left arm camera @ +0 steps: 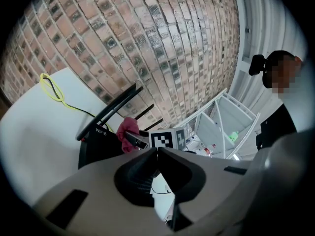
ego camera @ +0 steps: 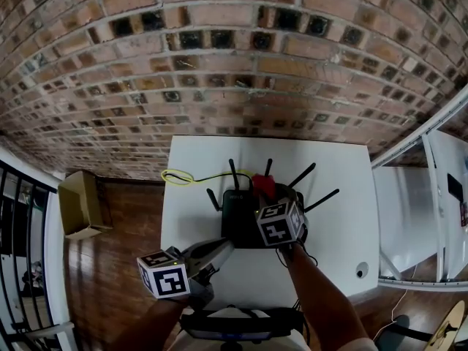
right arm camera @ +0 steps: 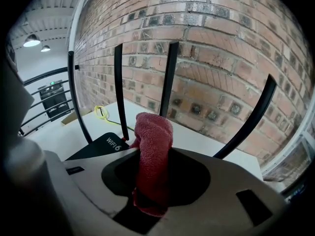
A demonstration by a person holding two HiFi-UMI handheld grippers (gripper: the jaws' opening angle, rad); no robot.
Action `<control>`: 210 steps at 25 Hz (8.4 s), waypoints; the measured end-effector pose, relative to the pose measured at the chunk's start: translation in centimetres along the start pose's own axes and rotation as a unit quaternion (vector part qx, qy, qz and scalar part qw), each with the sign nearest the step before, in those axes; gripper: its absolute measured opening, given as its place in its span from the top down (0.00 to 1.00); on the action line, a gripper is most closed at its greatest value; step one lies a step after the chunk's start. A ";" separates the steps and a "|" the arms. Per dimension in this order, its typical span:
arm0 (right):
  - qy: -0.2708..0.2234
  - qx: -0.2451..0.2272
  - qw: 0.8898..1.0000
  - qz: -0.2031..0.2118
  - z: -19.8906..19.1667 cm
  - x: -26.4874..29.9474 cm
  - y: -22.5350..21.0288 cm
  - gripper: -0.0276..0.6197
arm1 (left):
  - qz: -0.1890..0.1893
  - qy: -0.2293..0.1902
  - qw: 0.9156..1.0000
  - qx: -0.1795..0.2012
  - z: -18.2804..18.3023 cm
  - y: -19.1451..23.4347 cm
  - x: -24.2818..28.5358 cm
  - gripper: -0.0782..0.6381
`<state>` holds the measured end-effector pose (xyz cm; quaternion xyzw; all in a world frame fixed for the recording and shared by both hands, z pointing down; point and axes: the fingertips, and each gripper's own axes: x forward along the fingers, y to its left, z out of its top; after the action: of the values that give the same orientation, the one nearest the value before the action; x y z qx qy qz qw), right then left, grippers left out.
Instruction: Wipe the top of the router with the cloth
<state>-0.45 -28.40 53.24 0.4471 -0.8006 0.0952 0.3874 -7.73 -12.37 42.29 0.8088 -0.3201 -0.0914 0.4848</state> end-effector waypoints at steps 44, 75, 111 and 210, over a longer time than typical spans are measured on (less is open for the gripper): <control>-0.155 0.149 0.968 -0.126 2.7 -11.7 -10.3 0.74 | -0.040 0.074 0.996 0.043 -4.3 -5.5 3.4 0.85; -0.012 0.226 0.971 -0.074 -5.4 -1.7 -7.9 0.74 | -0.009 0.065 0.998 0.011 -3.6 -2.4 3.8 0.85; -0.244 0.615 0.748 0.057 -1.8 -13.6 -12.3 0.74 | -0.048 0.089 0.994 0.043 -6.5 -7.1 4.9 0.85; 0.203 0.251 0.946 0.040 -5.8 -0.2 2.6 0.74 | -0.016 -0.038 0.999 0.003 -1.0 0.2 -5.9 0.85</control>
<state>0.72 -23.85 57.53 0.4691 -0.6723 0.3970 0.4128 -11.93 -8.15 42.00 0.8113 -0.3257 -0.1282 0.4683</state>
